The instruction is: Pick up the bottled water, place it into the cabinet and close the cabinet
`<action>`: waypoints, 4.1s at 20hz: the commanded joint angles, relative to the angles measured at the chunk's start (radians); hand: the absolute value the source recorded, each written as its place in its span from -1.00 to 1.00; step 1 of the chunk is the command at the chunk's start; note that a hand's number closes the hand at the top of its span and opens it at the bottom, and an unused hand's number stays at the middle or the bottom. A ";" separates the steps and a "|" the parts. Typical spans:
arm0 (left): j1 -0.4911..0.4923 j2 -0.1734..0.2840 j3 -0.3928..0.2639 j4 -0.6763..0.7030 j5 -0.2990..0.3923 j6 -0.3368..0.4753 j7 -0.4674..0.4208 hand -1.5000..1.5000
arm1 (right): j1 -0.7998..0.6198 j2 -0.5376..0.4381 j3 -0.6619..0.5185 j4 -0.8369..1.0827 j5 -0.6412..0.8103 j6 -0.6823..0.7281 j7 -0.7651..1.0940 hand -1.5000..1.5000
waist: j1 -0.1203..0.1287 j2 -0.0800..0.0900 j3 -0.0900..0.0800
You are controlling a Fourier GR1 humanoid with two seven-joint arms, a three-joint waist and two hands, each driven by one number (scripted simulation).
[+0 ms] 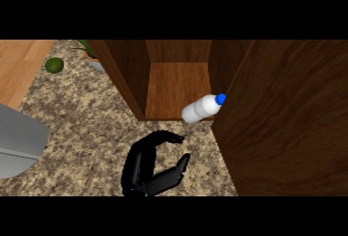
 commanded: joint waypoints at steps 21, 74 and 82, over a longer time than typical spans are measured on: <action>0.396 0.454 0.254 -0.379 0.214 -0.308 -0.064 -1.00 | 0.045 -0.054 0.168 -0.296 0.164 0.193 0.051 1.00 | 0.000 -0.014 -0.006; 0.716 0.769 0.800 -0.392 0.590 -0.749 -0.076 -1.00 | -1.008 0.333 0.994 0.115 0.314 -0.357 0.696 1.00 | 0.128 -0.002 -0.014; 0.761 0.792 0.864 -0.369 0.634 -0.857 -0.086 -1.00 | -1.246 0.398 0.968 0.274 0.084 -0.260 0.818 1.00 | 0.155 0.007 -0.007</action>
